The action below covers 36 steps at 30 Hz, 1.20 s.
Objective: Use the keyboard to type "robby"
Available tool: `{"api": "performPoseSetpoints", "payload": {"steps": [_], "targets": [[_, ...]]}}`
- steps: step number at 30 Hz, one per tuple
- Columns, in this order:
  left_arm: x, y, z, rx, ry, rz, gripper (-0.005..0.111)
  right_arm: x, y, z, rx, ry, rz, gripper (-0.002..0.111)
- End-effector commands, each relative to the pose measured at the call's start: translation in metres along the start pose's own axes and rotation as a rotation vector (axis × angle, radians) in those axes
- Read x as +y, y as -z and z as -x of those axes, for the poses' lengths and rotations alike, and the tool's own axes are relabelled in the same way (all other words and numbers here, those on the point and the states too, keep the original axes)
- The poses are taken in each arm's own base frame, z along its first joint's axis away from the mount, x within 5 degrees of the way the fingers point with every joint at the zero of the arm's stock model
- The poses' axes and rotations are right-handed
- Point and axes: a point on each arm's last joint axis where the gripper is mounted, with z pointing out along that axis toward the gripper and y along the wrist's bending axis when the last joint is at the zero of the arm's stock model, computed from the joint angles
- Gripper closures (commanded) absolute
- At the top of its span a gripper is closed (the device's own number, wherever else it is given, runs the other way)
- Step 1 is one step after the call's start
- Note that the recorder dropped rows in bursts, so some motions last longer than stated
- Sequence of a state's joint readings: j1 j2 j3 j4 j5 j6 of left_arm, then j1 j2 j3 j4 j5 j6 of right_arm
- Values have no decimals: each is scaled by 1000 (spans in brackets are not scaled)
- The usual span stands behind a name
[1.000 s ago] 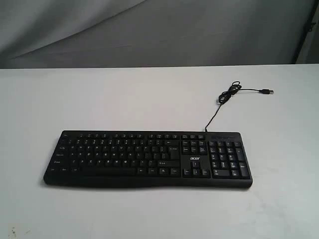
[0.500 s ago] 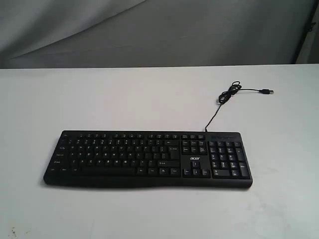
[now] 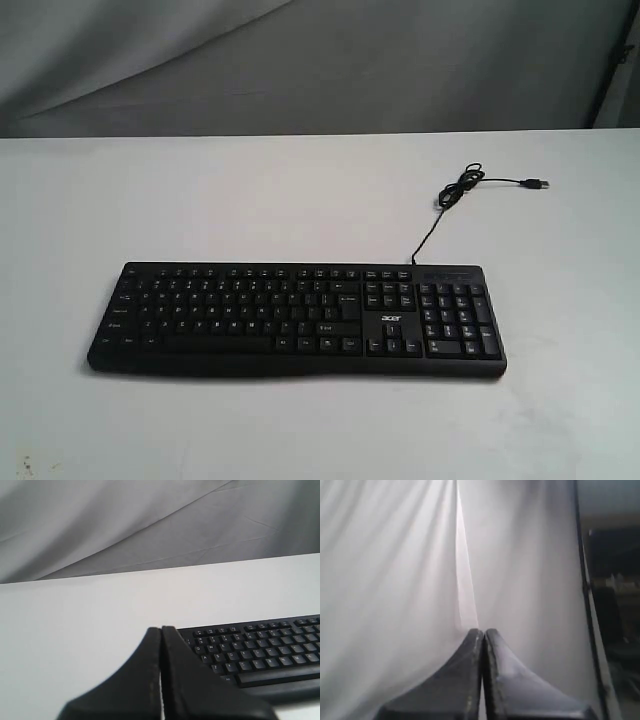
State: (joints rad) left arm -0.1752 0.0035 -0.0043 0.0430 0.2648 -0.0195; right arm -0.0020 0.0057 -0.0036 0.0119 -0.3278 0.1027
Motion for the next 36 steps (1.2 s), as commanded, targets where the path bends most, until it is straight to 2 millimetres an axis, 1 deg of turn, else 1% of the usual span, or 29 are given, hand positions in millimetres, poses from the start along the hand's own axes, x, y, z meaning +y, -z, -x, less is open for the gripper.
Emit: {"api": "performPoseSetpoints", "payload": {"steps": [1,5,7,9,12,14,15,17,19,20,21,22,24,25,26,27,29,30,31,32,33,36], "targets": [[0,0,-1,-5,-3,-5,107,1,9,38,-438,-218,57,108],[0,0,-1,-5,-3,-5,107,2,24,60,-727,-214,103,108],[0,0,-1,-5,-3,-5,107,2,28,64,-786,-268,143,108],[0,0,-1,-5,-3,-5,107,5,25,61,-733,-329,195,108],[0,0,-1,-5,-3,-5,107,16,14,65,-557,-318,259,108],[0,0,-1,-5,-3,-5,107,25,8,78,-451,-291,311,108],[0,0,-1,-5,-3,-5,107,29,6,87,-436,-265,340,108],[0,0,-1,-5,-3,-5,107,40,-6,105,-377,-202,408,108],[0,0,-1,-5,-3,-5,107,51,-27,126,-275,-160,487,108],[0,0,-1,-5,-3,-5,107,57,-38,133,-212,-125,526,108],[0,0,-1,-5,-3,-5,107,62,-54,143,-154,-84,558,108],[0,0,-1,-5,-3,-5,107,66,-74,152,-118,-25,574,108],[0,0,-1,-5,-3,-5,107,66,-123,159,-60,56,555,108],[0,0,-1,-5,-3,-5,107,64,-150,162,-35,68,520,108],[0,0,-1,-5,-3,-5,107,62,-171,163,-9,80,480,108],[0,0,-1,-5,-3,-5,107,59,-195,162,22,133,449,108],[0,0,-1,-5,-3,-5,107,55,-234,152,101,394,422,108],[0,0,-1,-5,-3,-5,107,53,-246,146,141,544,434,108],[0,0,-1,-5,-3,-5,107,51,-258,138,176,629,434,108],[0,0,-1,-5,-3,-5,107,47,-267,128,200,676,409,108],[0,0,-1,-5,-3,-5,107,41,-272,124,214,712,354,108],[0,0,-1,-5,-3,-5,107,26,-286,113,277,699,103,108]]}}
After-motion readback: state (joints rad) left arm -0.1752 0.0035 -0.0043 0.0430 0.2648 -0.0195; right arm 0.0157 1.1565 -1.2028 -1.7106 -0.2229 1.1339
